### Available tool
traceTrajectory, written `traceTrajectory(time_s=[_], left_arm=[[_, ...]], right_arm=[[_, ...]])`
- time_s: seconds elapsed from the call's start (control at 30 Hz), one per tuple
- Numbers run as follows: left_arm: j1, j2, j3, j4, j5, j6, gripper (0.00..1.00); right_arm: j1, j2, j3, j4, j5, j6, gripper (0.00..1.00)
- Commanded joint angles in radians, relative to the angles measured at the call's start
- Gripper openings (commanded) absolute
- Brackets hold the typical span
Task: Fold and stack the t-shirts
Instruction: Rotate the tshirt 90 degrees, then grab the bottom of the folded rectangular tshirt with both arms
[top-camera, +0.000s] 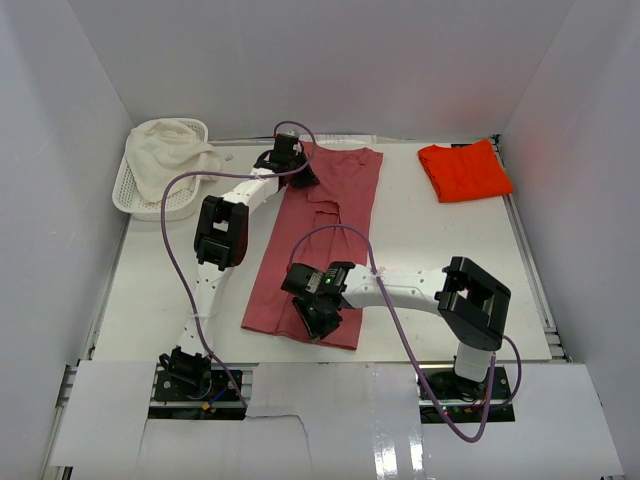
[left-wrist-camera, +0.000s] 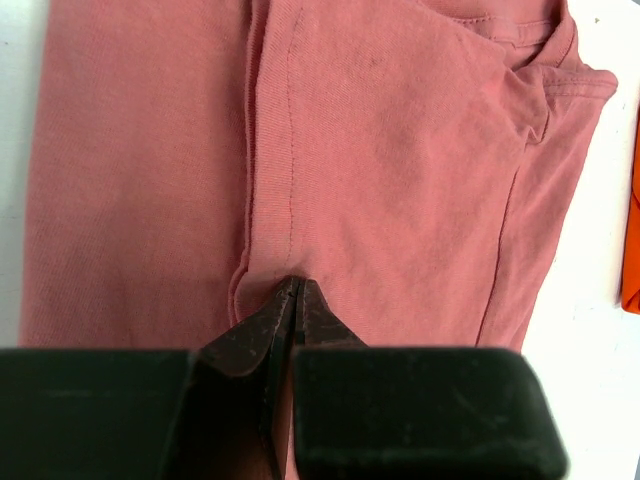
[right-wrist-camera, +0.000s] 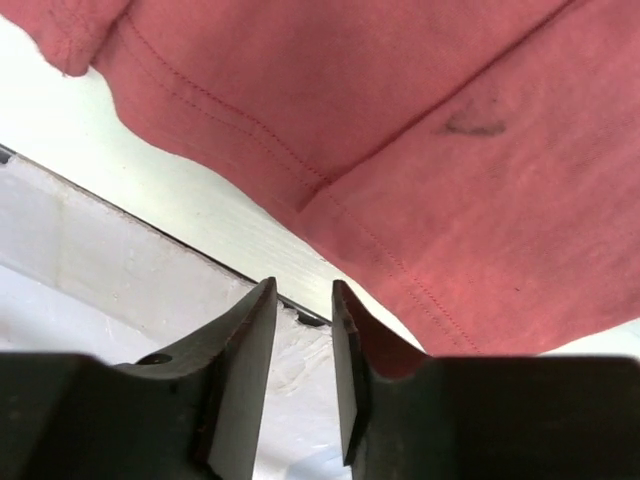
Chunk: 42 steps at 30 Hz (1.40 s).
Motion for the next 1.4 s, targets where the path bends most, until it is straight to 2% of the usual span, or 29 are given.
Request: traceTrajectory(time_s=[0.0,0.13,0.2,0.4,0.43,0.47,0.53,0.57,0.63,0.67,0.73,0.77,1.0,1.03,1.13,1.23,1.37], left_arm=[[0.008,-0.042,-0.001,-0.037,-0.020,0.016,0.15],[0.008,-0.063,0.001,-0.038,-0.014,0.013,0.15],[0.008,-0.076,0.008,-0.043,-0.009,0.013,0.16],[0.008,-0.148,0.027,-0.090,0.032,0.008,0.18],[0.009,-0.186,0.027,-0.107,0.037,0.005,0.28],[0.009,-0.207,0.027,-0.168,0.061,-0.001,0.43],[0.005,-0.311,0.000,-0.247,0.092,-0.021,0.52],[0.001,-0.367,-0.048,-0.261,0.094,-0.022,0.59],[-0.003,-0.483,-0.217,-0.253,0.060,-0.021,0.65],[-0.003,-0.598,-0.269,-0.250,0.017,-0.016,0.70],[-0.003,-0.707,-0.364,-0.250,-0.015,-0.006,0.71],[-0.003,-0.808,-0.463,-0.250,-0.032,0.008,0.72],[0.021,-1.172,-0.916,-0.333,-0.198,0.033,0.76],[0.024,-1.206,-0.962,-0.343,-0.222,0.027,0.80],[0.041,-1.318,-1.152,-0.370,-0.218,0.016,0.85],[0.070,-1.378,-1.232,-0.376,-0.210,0.016,0.87],[0.122,-1.384,-1.312,-0.357,-0.175,0.025,0.87]], right_arm=[[0.010,-0.027,0.018,0.041,-0.016,0.002,0.36],[0.010,-0.085,-0.016,0.121,-0.042,0.000,0.42],[0.010,-0.121,-0.031,0.170,-0.053,0.006,0.42],[-0.028,-0.233,-0.111,0.169,0.007,0.037,0.40],[-0.037,-0.252,-0.151,0.170,0.006,0.040,0.40],[-0.057,-0.291,-0.168,0.170,0.007,0.048,0.41],[-0.073,-0.329,-0.201,0.170,0.036,0.052,0.43],[-0.085,-0.373,-0.235,0.173,0.042,0.060,0.43],[-0.099,-0.439,-0.270,0.192,0.058,0.071,0.44],[-0.103,-0.461,-0.312,0.201,0.061,0.088,0.45],[-0.125,-0.527,-0.362,0.235,0.065,0.114,0.46],[-0.137,-0.545,-0.416,0.250,0.061,0.128,0.46],[-0.238,-0.639,-0.652,0.423,-0.115,0.214,0.47],[-0.246,-0.642,-0.663,0.437,-0.126,0.218,0.47],[-0.248,-0.638,-0.686,0.446,-0.136,0.226,0.47],[-0.251,-0.644,-0.712,0.460,-0.148,0.243,0.47],[-0.255,-0.658,-0.752,0.499,-0.153,0.261,0.47]])
